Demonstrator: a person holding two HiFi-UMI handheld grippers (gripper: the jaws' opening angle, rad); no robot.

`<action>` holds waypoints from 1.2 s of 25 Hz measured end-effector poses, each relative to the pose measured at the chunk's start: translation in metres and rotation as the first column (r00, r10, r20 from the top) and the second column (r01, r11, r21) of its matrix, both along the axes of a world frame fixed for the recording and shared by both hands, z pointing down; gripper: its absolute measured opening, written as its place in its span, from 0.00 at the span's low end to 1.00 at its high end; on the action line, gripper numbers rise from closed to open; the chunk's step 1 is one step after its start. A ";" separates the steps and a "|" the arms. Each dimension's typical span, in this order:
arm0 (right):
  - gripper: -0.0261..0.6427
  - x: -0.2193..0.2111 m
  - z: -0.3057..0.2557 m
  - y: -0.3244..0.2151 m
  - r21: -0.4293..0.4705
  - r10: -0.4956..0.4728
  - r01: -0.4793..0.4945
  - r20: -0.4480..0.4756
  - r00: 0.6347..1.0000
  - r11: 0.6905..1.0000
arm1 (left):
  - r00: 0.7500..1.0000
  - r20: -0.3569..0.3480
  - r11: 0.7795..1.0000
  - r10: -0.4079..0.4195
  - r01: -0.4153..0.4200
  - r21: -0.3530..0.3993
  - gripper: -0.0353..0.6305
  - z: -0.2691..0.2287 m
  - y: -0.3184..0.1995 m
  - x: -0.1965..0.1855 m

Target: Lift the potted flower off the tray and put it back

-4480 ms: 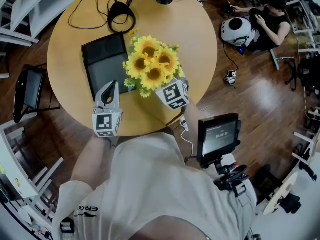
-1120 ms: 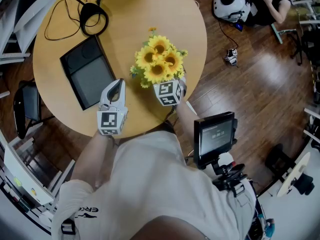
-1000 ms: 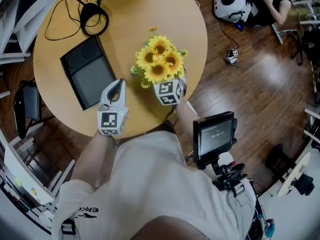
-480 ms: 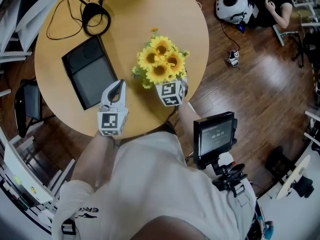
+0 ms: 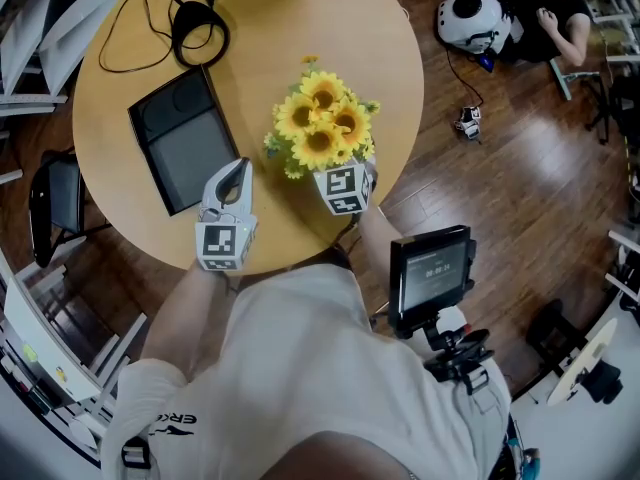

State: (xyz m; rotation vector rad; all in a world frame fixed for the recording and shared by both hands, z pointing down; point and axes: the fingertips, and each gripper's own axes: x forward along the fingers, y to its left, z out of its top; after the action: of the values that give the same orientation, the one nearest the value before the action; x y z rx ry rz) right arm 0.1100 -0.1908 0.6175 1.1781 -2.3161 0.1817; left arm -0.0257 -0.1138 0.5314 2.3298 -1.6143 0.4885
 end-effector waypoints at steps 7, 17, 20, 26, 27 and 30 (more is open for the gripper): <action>0.84 -0.024 -0.023 -0.004 0.051 -0.047 0.045 0.032 0.998 0.998 | 1.000 -0.001 0.999 -0.030 0.030 0.020 0.06 -0.004 0.004 -0.015; 0.84 -0.054 -0.066 -0.005 0.114 -0.153 0.146 0.050 0.987 0.983 | 0.993 -0.004 0.990 -0.122 0.122 0.073 0.06 -0.026 0.008 -0.042; 0.84 -0.066 -0.078 -0.002 0.128 -0.198 0.191 0.044 0.979 0.973 | 0.987 -0.008 0.982 -0.163 0.163 0.092 0.06 -0.034 0.012 -0.055; 0.84 -0.115 -0.093 0.012 0.142 -0.311 0.303 0.037 0.950 0.942 | 0.968 -0.023 0.960 -0.250 0.251 0.123 0.06 -0.047 0.028 -0.096; 0.84 -0.123 -0.095 0.015 0.143 -0.331 0.323 0.037 0.943 0.935 | 0.964 -0.025 0.955 -0.266 0.267 0.126 0.06 -0.049 0.031 -0.101; 0.84 -0.145 -0.105 0.026 0.147 -0.390 0.380 0.044 0.920 0.913 | 0.951 -0.026 0.942 -0.307 0.308 0.134 0.06 -0.057 0.044 -0.115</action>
State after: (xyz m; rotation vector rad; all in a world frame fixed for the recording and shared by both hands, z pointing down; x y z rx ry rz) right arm -0.0351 -0.1647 0.5120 0.7577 -2.6061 -0.0808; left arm -0.1411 -0.0702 0.4742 2.1062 -2.0200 0.3111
